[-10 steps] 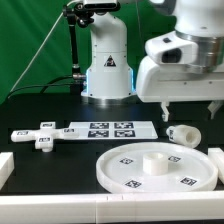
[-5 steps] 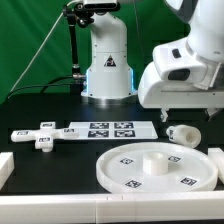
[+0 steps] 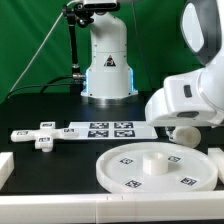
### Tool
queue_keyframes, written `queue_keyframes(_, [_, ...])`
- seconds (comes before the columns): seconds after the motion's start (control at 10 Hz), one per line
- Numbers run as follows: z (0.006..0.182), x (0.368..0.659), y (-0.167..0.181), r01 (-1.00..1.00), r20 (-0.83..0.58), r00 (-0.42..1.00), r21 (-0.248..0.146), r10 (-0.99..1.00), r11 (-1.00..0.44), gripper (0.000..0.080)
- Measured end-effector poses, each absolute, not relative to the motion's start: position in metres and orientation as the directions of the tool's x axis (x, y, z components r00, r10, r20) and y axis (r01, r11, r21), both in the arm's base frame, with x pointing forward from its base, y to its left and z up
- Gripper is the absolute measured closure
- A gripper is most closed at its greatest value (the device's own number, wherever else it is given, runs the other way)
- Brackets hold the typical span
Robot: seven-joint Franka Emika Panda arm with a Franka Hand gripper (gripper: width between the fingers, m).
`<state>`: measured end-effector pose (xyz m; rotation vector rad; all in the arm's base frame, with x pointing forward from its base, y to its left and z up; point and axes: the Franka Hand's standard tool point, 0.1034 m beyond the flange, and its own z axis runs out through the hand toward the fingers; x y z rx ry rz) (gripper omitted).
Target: Assemble round table
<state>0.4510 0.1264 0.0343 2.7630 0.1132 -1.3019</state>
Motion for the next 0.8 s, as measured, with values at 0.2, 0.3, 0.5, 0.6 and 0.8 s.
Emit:
queue_keyframes(0.2, [0.022, 0.453, 0.127, 0.104, -0.799, 0.601, 0.044, 0.027, -0.994, 0.0150])
queue_keyframes(0.3, [0.018, 0.452, 0.127, 0.103, -0.795, 0.606, 0.043, 0.028, -0.994, 0.0150])
queue_keyframes(0.5, [0.011, 0.451, 0.129, 0.104, -0.788, 0.615, 0.042, 0.032, -0.994, 0.0150])
queue_keyframes(0.6, [0.009, 0.451, 0.130, 0.105, -0.784, 0.620, 0.041, 0.033, -0.994, 0.0150])
queue_keyframes(0.8, [0.006, 0.450, 0.131, 0.105, -0.781, 0.624, 0.040, 0.035, -0.994, 0.0150])
